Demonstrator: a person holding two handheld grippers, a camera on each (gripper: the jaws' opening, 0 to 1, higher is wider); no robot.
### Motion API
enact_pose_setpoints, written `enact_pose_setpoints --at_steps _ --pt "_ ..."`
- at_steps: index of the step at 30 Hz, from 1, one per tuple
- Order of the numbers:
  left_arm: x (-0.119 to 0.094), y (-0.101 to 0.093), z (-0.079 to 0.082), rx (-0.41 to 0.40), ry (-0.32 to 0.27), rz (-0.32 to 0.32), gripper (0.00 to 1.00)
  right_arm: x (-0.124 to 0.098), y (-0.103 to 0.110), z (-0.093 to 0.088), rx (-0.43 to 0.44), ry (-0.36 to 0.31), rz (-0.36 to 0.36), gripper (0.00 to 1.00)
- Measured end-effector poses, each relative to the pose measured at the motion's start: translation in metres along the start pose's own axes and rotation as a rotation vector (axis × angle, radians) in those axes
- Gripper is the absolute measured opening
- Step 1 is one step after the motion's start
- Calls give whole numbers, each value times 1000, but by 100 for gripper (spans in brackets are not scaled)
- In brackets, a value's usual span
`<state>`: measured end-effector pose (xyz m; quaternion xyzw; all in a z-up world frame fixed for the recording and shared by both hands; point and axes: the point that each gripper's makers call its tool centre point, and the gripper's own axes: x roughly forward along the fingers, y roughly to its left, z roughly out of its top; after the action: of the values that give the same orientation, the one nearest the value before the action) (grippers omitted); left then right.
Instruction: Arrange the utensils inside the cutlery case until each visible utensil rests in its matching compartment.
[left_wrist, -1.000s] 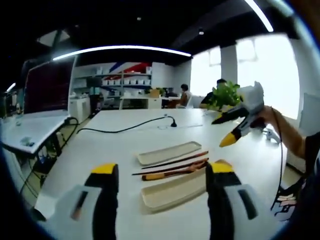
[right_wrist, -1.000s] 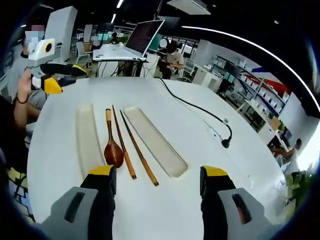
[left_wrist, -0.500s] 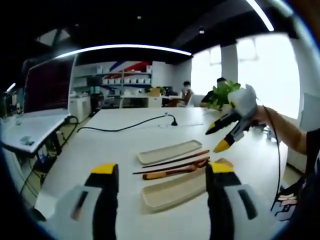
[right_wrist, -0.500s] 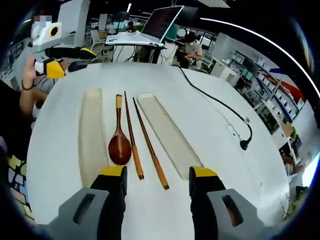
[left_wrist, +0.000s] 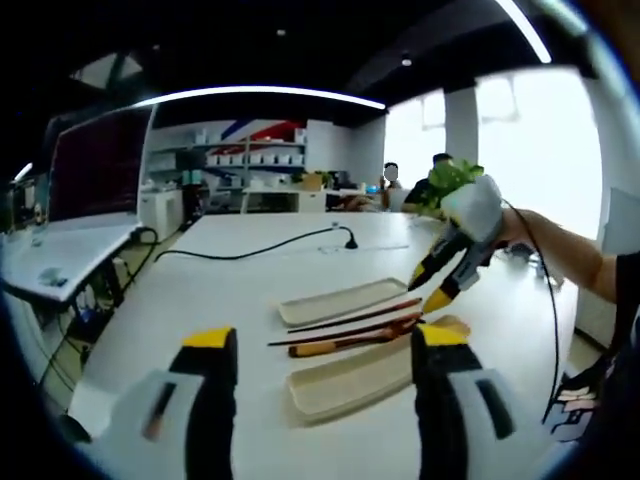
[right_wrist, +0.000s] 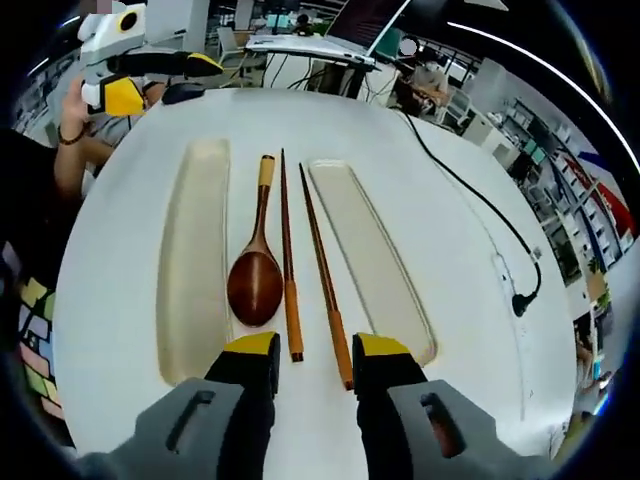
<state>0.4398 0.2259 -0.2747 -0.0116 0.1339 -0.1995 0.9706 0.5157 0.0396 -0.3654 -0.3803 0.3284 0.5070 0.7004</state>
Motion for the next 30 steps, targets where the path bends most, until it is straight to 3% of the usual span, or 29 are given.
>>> enact_pose_setpoints --at_steps 11,18,22,30 --pt "0 4 -2 -8 4 4 75 9 0 2 51 26 114 19" --pt "1 5 -2 -13 4 8 75 14 10 -9 -8 121 168 18" --pt "1 6 -3 -14 5 9 75 16 12 -9 9 142 203 17" --pt "1 15 -8 -27 14 34 74 17 15 -10 -53 310 234 18"
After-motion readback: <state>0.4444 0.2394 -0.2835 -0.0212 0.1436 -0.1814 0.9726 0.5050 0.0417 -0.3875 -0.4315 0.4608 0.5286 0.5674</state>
